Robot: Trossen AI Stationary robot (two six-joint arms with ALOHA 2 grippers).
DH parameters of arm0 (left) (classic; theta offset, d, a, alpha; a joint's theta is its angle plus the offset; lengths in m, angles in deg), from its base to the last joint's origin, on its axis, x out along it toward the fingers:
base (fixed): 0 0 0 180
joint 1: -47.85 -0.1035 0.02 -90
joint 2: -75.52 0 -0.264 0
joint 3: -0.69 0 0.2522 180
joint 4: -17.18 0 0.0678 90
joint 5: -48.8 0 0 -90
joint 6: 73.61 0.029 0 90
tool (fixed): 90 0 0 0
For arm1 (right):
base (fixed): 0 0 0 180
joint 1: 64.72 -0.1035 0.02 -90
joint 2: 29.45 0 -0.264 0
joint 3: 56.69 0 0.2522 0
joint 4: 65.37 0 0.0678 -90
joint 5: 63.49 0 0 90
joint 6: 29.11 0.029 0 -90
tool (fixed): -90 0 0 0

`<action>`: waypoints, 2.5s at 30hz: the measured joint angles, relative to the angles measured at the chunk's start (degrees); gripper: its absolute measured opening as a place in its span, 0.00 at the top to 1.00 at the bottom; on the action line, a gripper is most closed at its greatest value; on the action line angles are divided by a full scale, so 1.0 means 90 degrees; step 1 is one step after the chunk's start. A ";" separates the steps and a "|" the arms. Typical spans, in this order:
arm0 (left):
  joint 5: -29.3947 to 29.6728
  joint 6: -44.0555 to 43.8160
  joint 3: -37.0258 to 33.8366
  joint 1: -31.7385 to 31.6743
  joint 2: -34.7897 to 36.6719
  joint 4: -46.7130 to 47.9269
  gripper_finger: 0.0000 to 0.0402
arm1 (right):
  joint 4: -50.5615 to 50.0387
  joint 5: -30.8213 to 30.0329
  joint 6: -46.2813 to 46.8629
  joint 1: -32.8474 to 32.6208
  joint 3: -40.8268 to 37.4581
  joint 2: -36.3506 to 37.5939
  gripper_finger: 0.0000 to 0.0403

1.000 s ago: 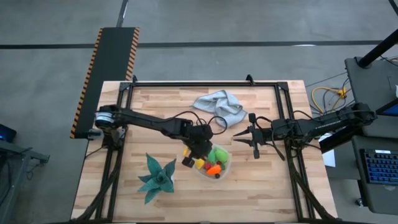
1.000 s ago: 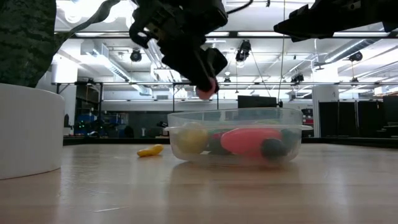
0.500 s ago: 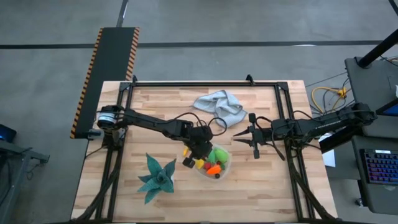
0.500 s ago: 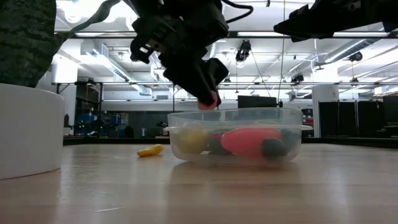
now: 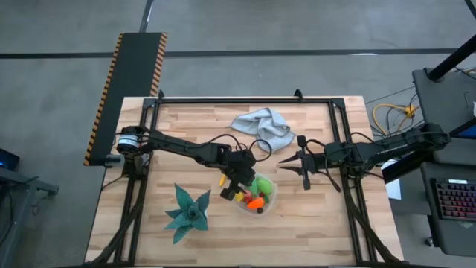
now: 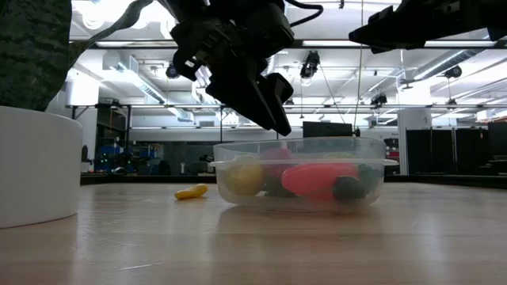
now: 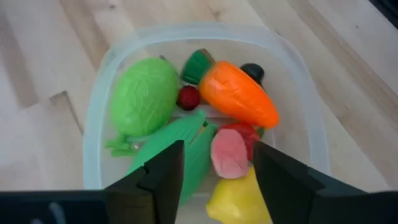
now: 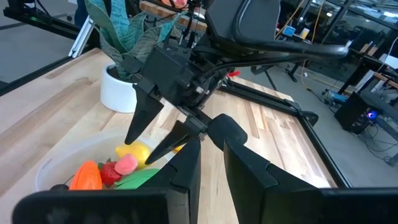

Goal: Pick and placing Produce into tupperware
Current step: Put the corn into the container

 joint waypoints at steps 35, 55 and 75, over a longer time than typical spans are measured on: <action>0.2639 -0.7306 -0.0524 -0.0010 0.0370 0.2338 0.55 | -0.0032 0.0000 -0.0116 -0.0002 0.0000 0.0005 0.84; 0.2161 -0.7801 -0.1084 0.0019 0.0074 0.1598 0.55 | -0.0025 0.0000 -0.0115 -0.0002 0.0002 0.0031 0.84; 0.2028 -0.6773 -0.1083 0.0002 -0.0036 0.1805 0.96 | -0.0027 0.0000 -0.0114 -0.0002 0.0002 0.0032 0.84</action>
